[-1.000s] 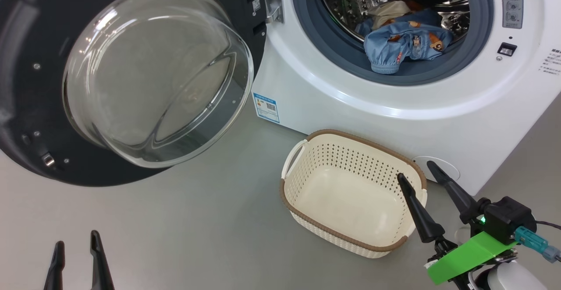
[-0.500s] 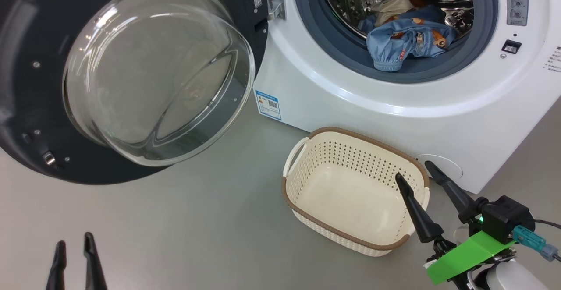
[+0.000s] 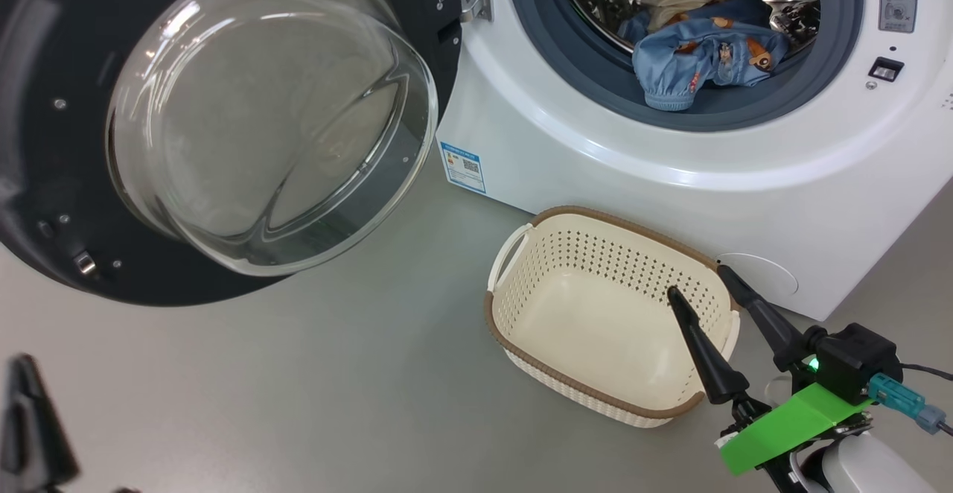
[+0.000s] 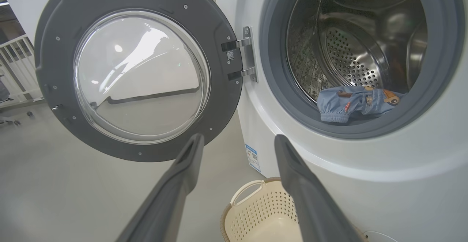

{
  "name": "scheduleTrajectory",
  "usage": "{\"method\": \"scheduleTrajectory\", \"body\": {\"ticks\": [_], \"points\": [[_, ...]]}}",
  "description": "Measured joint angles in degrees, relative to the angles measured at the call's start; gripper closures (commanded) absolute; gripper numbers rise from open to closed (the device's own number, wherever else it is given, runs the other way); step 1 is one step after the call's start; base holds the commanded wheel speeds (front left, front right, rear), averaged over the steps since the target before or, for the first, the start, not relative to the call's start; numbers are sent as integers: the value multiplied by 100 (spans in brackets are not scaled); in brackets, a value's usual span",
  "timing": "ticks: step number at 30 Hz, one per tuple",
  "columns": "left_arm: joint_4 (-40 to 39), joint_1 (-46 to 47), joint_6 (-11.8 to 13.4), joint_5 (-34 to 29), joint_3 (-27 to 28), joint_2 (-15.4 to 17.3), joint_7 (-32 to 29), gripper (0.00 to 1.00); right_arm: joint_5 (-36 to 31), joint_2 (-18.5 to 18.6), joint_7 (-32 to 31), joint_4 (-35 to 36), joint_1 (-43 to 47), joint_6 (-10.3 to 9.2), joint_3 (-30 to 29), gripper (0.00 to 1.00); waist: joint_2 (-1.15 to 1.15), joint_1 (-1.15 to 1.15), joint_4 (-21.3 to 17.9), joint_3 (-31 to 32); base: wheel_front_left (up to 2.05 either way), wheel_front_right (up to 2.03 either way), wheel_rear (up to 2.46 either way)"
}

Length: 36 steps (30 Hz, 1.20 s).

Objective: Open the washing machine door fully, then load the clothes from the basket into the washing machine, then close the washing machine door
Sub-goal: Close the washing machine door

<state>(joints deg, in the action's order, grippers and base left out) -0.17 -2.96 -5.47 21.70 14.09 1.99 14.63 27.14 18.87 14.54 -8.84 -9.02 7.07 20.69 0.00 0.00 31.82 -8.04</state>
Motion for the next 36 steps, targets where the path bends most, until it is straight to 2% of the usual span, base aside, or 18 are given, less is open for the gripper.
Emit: {"method": "scheduleTrajectory", "body": {"ticks": [3, 6, 9, 12, 16, 19, 26, 36], "points": [[-256, 222, -78, 241, 302, 70, 0, 100, 7, -18, 0, -3, -52, 0, 26, 0, 0, 0, 6, -28, 0, 0, 0], [-385, 559, -125, 948, 610, 311, -2, 100, 8, -35, 0, -2, -102, 0, 49, 0, 0, 0, 7, -55, 0, 0, 0], [-367, 996, -165, 1731, 945, 858, -209, 100, 8, -44, 0, 5, -102, 0, -15, 0, 0, 0, 4, -89, 0, 0, 0], [-143, 1486, -166, 2247, 1200, 1478, -439, 100, 7, -41, 0, 22, -101, 0, -70, 0, 0, 0, -2, -130, 0, 0, 0], [554, 2181, -168, 2958, 1308, 1935, -873, 100, 7, -30, 0, 65, -99, 0, -133, 0, 0, 0, -13, -188, 0, 0, 0], [1212, 2692, -172, 3239, 1296, 2251, -1111, 100, 7, -18, 0, 94, -96, 0, -203, 0, 0, 0, -20, -228, 0, 0, 0], [2784, 3948, -172, 3682, 1146, 2736, -1437, 100, -4, 19, 0, 183, -76, 0, -287, 0, 0, 0, -15, -369, 0, 0, 0], [4069, 4768, -172, 4086, 777, 2981, -2124, 100, -45, 149, 0, 252, -73, 0, -378, 0, 0, 0, 23, -636, 0, 0, 0]]}}
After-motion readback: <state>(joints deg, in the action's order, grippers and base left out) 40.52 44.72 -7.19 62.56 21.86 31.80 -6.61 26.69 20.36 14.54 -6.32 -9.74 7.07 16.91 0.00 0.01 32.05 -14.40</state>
